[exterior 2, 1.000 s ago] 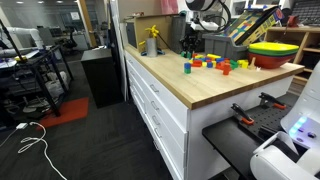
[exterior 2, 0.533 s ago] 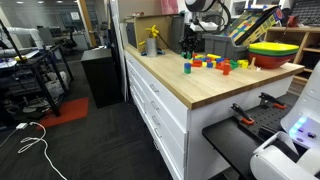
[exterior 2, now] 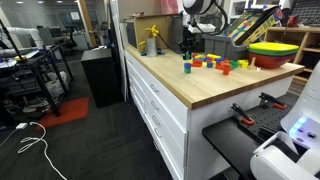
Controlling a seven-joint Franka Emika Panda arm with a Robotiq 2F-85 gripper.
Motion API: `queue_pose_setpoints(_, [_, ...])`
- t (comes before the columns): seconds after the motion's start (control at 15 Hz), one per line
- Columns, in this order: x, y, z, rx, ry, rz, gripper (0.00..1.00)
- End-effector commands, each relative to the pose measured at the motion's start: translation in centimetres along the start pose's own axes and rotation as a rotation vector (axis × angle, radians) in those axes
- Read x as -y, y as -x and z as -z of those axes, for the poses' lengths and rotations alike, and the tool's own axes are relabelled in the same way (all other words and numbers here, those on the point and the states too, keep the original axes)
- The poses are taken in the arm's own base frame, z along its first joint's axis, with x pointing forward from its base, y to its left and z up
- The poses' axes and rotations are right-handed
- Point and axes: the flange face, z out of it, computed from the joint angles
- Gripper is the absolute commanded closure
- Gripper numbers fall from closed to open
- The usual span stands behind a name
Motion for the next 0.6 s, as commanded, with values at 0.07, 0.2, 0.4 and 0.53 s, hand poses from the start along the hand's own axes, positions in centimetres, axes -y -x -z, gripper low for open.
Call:
queue_pose_setpoints(0.07, [-0.34, -2.01, 0.38, 0.033, 0.025, -0.025, 0.92])
queue_pose_setpoints(0.2, [-0.62, -2.23, 0.45, 0.046, 0.025, -0.030, 0.92])
queue_pose_setpoints(0.4, [-0.94, -2.12, 0.63, 0.065, 0.024, -0.036, 0.92])
queue_pose_setpoints(0.53, [-0.94, -1.90, 0.68, 0.075, 0.024, -0.037, 0.92])
